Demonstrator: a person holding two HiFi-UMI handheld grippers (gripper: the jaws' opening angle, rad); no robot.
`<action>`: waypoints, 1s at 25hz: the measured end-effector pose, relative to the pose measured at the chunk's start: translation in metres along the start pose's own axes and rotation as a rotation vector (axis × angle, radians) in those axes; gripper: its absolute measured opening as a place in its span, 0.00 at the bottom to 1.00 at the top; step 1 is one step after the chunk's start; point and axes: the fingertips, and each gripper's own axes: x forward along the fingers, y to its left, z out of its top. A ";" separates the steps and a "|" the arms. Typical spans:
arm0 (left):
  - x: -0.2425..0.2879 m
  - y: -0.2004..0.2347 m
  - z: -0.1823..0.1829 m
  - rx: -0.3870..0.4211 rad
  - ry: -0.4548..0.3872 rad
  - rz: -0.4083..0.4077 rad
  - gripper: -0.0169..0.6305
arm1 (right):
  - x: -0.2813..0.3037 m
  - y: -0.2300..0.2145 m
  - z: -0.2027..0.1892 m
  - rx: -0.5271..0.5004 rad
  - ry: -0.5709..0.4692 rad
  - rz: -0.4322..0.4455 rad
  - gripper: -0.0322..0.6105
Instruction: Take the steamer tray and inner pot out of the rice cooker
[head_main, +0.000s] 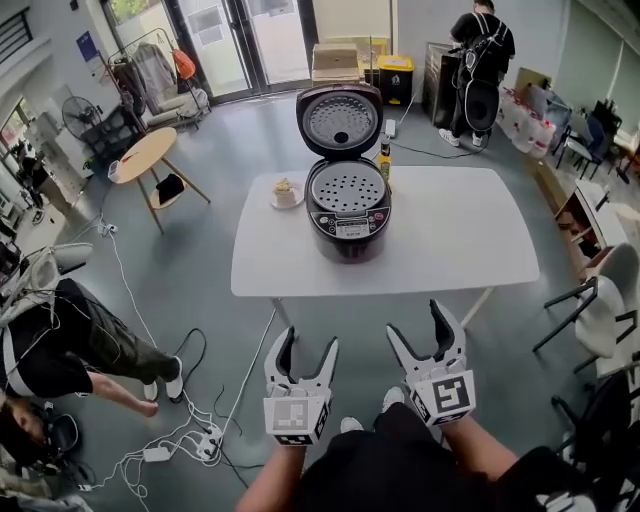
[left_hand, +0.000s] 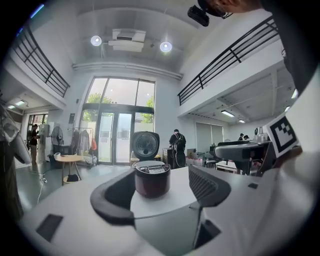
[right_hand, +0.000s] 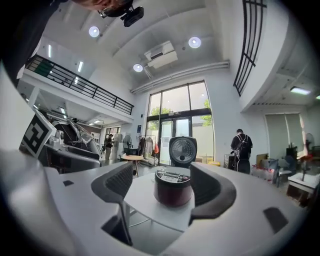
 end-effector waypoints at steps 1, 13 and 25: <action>0.001 0.004 -0.001 -0.005 -0.002 0.012 0.58 | 0.001 0.000 0.000 -0.012 0.000 -0.008 0.59; 0.045 0.053 -0.002 -0.022 0.018 0.125 0.84 | 0.051 -0.029 -0.015 -0.052 0.035 -0.070 0.93; 0.149 0.087 0.002 -0.020 0.050 0.167 0.94 | 0.151 -0.088 -0.025 -0.036 0.050 -0.067 0.95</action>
